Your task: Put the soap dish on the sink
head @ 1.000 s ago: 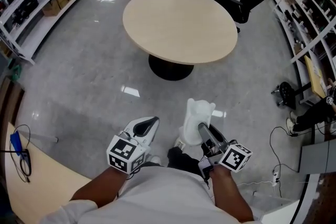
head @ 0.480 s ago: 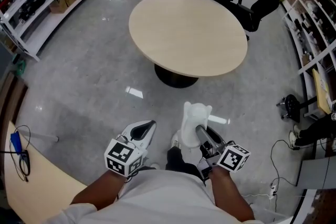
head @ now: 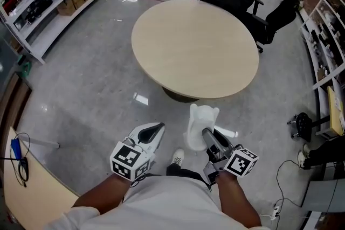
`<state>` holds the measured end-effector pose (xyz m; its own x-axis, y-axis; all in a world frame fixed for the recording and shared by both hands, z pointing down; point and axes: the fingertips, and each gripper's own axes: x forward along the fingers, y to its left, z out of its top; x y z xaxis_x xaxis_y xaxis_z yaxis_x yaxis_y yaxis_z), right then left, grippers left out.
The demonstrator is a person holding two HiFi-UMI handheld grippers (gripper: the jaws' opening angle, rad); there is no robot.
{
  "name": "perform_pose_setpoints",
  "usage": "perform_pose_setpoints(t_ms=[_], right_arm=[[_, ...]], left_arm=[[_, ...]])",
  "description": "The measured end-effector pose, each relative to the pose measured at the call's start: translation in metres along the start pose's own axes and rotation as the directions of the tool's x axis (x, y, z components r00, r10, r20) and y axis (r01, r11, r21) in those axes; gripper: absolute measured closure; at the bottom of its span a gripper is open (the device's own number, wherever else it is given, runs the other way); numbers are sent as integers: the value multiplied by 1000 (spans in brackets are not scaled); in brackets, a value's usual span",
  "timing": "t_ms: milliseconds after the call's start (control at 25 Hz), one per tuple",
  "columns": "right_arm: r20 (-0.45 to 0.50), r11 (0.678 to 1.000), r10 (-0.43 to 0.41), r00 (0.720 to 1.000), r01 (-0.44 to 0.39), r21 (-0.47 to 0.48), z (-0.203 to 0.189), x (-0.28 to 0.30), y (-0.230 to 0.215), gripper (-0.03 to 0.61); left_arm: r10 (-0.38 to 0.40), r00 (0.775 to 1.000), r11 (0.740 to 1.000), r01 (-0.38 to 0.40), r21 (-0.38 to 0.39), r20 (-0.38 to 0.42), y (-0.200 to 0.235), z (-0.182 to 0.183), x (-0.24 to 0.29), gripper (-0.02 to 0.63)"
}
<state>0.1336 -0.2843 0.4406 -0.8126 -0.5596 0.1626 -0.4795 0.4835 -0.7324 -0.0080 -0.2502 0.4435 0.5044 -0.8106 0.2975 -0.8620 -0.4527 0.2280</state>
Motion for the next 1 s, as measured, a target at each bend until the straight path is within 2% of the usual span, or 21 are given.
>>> perform_pose_setpoints(t_ms=[360, 560, 760, 1000], right_arm=[[42, 999, 18, 999, -17, -31, 60, 11, -44, 440], [39, 999, 36, 999, -35, -42, 82, 23, -65, 440], [26, 999, 39, 999, -39, -9, 90, 34, -77, 440], [11, 999, 38, 999, -38, 5, 95, 55, -88, 440]], left_arm=[[-25, 999, 999, 26, 31, -19, -1, 21, 75, 606], [-6, 1000, 999, 5, 48, 4, 7, 35, 108, 606], [9, 1000, 999, -8, 49, -15, 13, 41, 118, 606], [50, 998, 998, -49, 26, -24, 42, 45, 125, 606]])
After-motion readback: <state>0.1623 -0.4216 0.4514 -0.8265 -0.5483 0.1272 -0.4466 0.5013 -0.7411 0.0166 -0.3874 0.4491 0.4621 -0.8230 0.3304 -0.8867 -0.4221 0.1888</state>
